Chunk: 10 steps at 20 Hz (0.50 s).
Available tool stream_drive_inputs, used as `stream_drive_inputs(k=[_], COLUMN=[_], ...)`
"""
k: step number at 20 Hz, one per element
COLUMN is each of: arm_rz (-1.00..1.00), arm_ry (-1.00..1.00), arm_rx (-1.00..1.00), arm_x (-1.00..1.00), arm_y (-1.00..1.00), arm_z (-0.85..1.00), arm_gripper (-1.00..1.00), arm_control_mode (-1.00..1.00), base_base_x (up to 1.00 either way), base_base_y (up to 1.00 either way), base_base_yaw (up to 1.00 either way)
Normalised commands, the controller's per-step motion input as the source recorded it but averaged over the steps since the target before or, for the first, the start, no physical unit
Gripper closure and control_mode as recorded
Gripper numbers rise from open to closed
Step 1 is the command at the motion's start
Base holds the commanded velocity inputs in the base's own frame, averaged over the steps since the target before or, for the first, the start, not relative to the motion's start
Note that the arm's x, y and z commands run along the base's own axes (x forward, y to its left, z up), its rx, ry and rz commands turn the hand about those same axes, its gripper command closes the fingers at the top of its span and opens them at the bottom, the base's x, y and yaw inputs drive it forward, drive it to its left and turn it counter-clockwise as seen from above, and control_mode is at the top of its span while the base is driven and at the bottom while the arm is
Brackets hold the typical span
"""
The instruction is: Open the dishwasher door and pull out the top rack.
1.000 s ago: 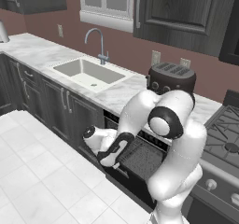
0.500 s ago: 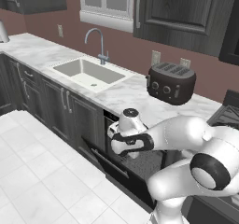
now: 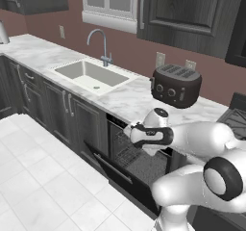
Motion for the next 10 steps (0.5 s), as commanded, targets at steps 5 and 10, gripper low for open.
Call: stream_drive_inputs(k=[5,10], arm_rz=[0.14,0.08], arm_ry=[0.01,0.16], arm_rx=[-0.15,-0.19], arm_x=[0.98,1.00], arm_y=[0.04,0.21], arm_z=[-0.52,-0.73], arm_gripper=[-1.00,-1.00], arm_control_mode=[-1.00,-1.00], base_base_x=[0.00,0.00], base_base_y=[0.00,0.00], base_base_yaw=[0.00,0.00])
